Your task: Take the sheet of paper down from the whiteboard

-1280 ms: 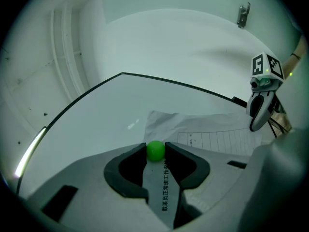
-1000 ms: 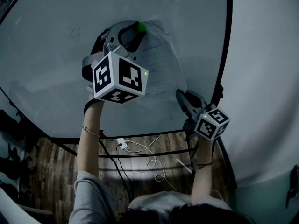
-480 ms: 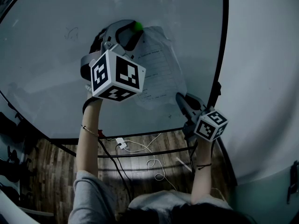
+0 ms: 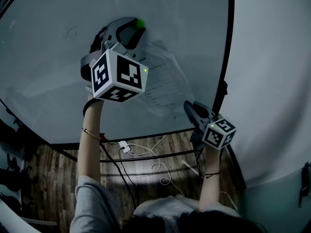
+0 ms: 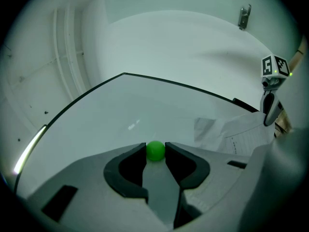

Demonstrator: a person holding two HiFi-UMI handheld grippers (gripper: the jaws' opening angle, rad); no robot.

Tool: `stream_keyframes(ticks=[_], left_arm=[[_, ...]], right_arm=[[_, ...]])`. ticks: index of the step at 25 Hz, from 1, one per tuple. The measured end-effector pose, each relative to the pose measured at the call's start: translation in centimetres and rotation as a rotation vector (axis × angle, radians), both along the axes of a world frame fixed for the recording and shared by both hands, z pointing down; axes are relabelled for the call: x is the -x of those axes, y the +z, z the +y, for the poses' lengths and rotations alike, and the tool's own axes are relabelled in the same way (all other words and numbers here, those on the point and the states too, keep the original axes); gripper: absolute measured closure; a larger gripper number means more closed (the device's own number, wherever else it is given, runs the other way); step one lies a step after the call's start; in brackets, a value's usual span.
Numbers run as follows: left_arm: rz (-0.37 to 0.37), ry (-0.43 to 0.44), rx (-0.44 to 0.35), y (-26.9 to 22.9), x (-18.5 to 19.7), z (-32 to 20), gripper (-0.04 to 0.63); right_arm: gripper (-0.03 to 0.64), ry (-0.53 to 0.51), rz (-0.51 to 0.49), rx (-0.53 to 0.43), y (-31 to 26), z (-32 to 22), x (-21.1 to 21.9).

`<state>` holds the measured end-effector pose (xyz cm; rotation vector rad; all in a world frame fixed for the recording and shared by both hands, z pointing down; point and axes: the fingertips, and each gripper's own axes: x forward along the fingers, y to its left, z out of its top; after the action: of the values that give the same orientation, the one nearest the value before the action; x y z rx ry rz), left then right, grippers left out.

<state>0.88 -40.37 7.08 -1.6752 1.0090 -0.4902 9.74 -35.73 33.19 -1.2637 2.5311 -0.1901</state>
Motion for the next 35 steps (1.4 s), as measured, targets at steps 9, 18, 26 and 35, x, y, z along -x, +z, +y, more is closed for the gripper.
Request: stream_keyframes(ticks=[9, 18, 26, 35], left_arm=[[0.020, 0.022, 0.007, 0.1, 0.2, -0.2, 0.480], [0.085, 0.090, 0.017, 0.7, 0.8, 1.0, 0.480], [0.268, 0.160, 0.055, 2.1, 3.7, 4.3, 0.480], [0.446, 0.198, 0.177, 6.2, 6.8, 6.0, 0.494]], right_arm=[[0.611, 0.004, -0.001, 0.006, 0.1, 0.5, 0.1], [0.611, -0.006, 0.021, 0.008, 0.2, 1.2, 0.3], [0.611, -0.007, 0.102, 0.005, 0.7, 2.9, -0.2], [0.611, -0.014, 0.190, -0.031, 0.5, 4.4, 0.1]])
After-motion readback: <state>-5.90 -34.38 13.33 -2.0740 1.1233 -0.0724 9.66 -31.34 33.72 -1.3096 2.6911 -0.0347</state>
